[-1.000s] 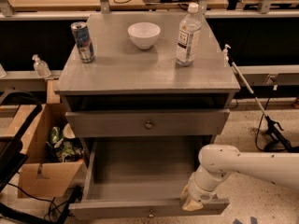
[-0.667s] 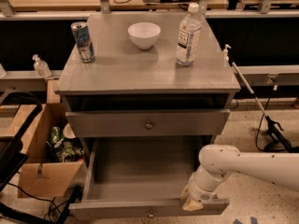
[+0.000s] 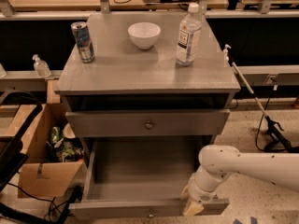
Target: Open middle drawer
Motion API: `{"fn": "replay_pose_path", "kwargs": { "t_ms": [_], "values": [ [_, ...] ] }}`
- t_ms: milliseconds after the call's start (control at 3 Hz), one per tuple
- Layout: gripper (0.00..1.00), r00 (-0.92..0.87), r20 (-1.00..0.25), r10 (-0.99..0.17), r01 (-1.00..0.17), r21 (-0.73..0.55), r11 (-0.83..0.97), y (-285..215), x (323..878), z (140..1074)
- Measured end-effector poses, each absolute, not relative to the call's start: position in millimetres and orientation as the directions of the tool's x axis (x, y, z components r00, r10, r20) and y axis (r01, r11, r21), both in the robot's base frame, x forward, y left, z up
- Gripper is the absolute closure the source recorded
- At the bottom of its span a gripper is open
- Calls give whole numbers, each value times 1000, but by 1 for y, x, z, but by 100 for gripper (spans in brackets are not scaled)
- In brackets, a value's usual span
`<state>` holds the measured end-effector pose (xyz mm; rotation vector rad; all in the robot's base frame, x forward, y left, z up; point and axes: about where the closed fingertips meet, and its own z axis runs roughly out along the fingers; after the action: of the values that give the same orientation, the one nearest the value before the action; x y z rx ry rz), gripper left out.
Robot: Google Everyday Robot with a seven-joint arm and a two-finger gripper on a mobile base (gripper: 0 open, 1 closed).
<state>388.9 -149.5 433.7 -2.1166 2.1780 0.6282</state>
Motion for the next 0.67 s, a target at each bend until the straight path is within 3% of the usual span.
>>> {"fn": "replay_pose_path", "kwargs": {
  "t_ms": [333, 667],
  "values": [
    [0, -68, -305, -950, -966, 257, -13, -149, 389, 436],
    [0, -68, -305, -950, -966, 257, -13, -149, 389, 437]
  ]
}}
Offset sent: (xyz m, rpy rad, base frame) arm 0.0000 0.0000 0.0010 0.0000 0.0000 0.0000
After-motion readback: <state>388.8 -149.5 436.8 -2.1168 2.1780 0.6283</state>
